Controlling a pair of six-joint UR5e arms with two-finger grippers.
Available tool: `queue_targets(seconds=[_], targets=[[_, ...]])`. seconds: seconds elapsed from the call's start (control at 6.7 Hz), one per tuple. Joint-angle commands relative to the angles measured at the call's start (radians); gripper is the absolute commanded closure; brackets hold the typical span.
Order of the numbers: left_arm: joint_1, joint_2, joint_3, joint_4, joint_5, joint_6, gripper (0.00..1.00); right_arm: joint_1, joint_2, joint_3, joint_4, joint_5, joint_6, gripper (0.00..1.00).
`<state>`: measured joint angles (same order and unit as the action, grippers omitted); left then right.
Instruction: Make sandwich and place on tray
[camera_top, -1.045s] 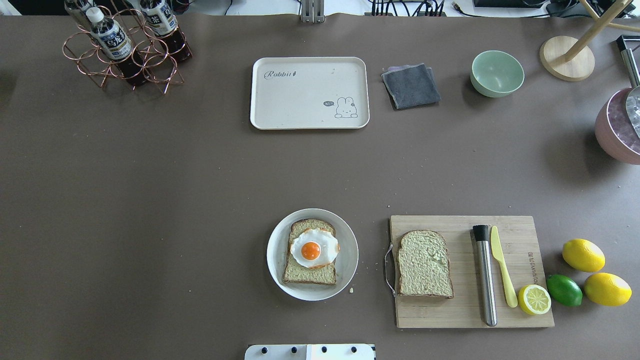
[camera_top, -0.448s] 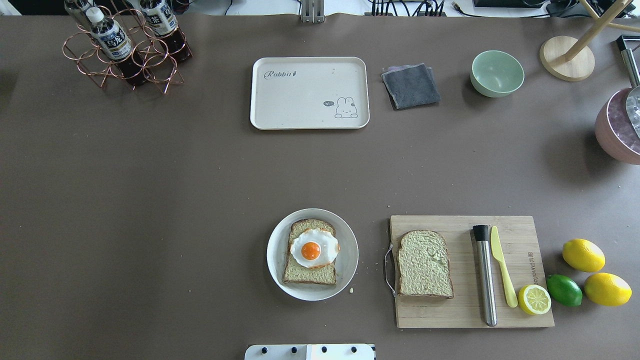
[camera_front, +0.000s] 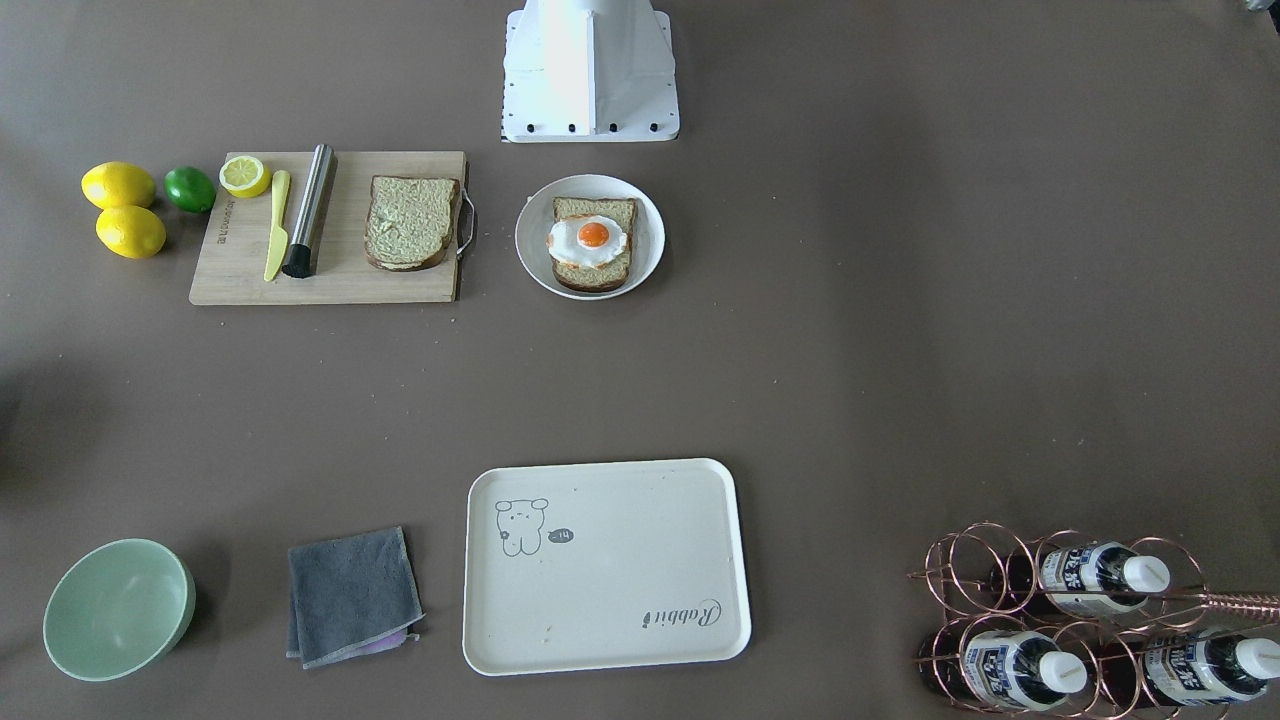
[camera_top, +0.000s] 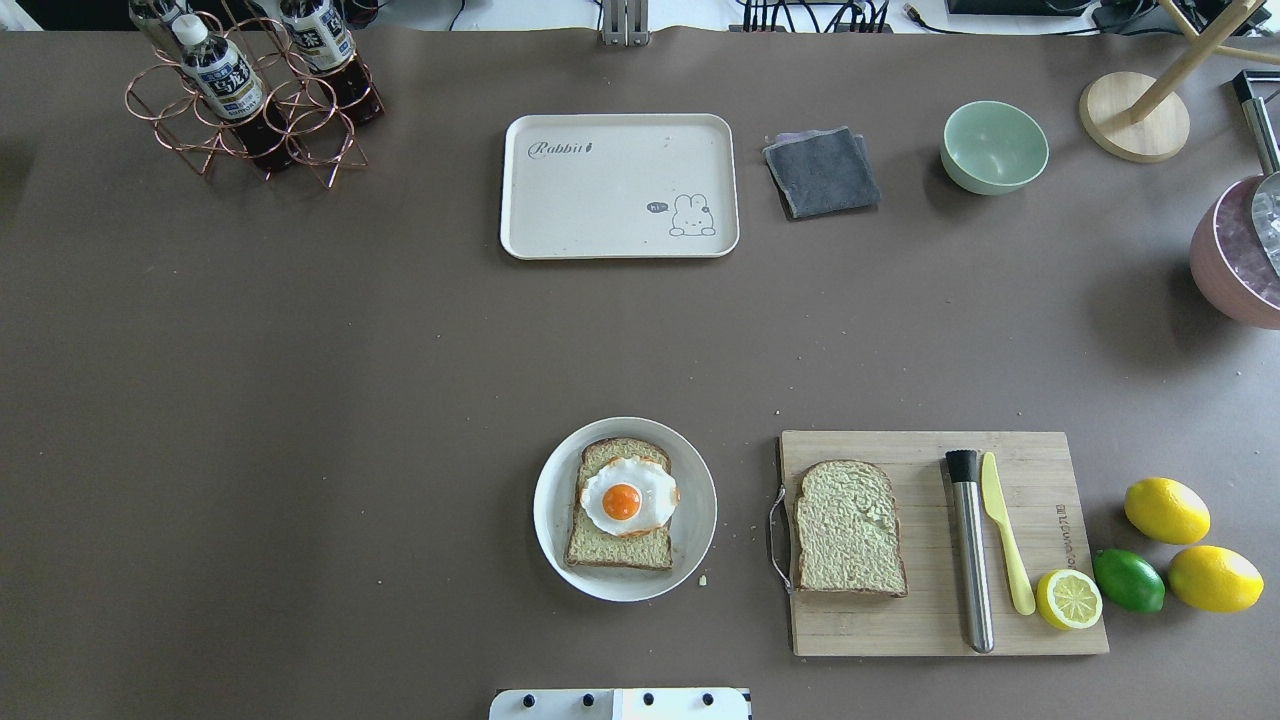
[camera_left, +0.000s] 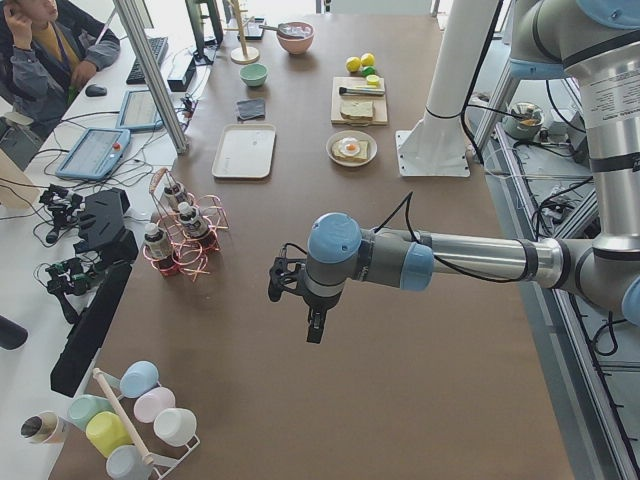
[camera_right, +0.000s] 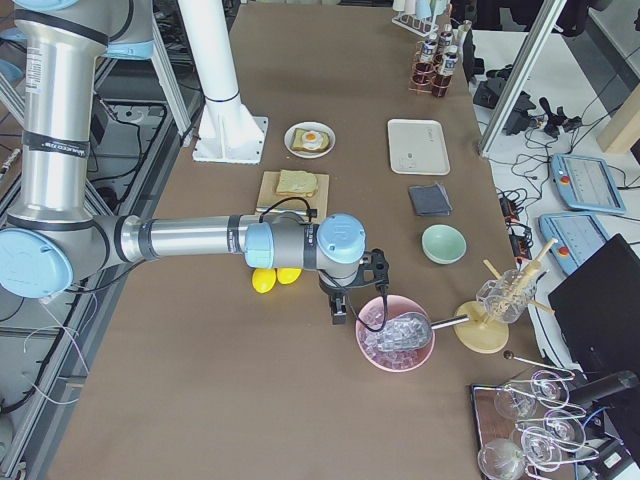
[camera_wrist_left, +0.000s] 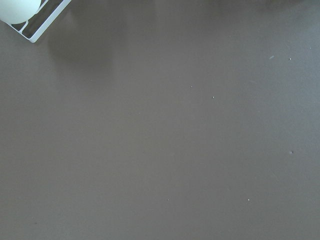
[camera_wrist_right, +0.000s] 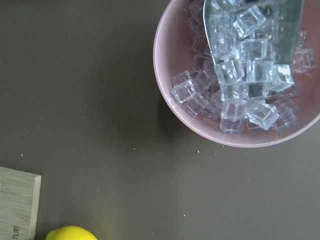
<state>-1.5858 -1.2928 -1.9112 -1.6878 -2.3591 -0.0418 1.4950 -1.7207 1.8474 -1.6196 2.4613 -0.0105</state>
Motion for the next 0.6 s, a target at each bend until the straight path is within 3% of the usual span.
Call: queue_targets(seconds=[0.0,0.45], targets=[[0.001,0.004,-0.002,-0.003,0.0,-0.001,0.03,-0.131,0.006,0.068,0.088,-0.016,0.234,0.0],[0.001,0.009,-0.002,-0.007,-0.005,-0.001,0.03,-0.351,0.01,0.067,0.399,-0.028,0.693,0.02]])
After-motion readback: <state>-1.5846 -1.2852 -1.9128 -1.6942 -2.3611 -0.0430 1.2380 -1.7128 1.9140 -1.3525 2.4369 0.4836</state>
